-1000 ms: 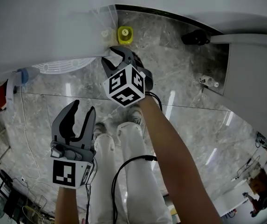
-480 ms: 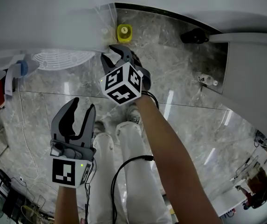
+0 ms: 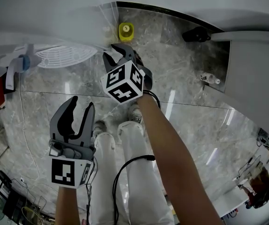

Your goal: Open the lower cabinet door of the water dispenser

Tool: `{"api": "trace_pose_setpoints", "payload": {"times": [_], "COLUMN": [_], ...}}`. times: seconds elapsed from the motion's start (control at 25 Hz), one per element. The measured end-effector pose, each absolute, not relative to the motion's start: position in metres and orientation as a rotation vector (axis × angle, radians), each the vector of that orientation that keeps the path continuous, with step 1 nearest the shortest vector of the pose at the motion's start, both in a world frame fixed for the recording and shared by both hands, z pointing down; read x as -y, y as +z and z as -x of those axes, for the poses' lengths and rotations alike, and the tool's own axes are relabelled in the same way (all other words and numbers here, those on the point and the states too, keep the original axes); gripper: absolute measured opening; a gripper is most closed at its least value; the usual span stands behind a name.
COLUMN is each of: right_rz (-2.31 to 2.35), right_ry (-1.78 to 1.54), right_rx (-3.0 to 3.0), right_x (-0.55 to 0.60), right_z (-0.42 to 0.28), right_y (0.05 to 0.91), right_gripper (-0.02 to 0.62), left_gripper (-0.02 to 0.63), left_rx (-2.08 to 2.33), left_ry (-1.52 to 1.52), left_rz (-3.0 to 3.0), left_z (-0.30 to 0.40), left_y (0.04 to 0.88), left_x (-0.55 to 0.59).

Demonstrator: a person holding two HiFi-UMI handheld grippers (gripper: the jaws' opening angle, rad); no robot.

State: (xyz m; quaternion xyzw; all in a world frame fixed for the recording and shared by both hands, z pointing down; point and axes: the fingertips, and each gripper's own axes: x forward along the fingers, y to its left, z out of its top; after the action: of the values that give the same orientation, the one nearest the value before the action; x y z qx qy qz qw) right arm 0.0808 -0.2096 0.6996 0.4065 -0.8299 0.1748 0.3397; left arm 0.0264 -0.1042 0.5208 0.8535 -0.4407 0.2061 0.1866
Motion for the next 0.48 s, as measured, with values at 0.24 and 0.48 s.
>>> {"api": "trace_pose_setpoints", "payload": {"times": [0.24,0.48], "right_rz": [-1.042,-1.024], "right_ry": [0.459,0.456], "right_rx": [2.168,2.159], "right_x": [0.182,0.163], "right_z": [-0.076,-0.07], "right_y": [0.702,0.702], "right_gripper": [0.13,0.126], "left_gripper": [0.156,0.156], "left_rx": [1.241,1.239], "left_ry": [0.582,0.578], "left_rz": [-2.4,-2.393], "left_z": [-0.025,-0.023], "left_y": [0.522,0.522], "left_x": [0.102,0.096]}}
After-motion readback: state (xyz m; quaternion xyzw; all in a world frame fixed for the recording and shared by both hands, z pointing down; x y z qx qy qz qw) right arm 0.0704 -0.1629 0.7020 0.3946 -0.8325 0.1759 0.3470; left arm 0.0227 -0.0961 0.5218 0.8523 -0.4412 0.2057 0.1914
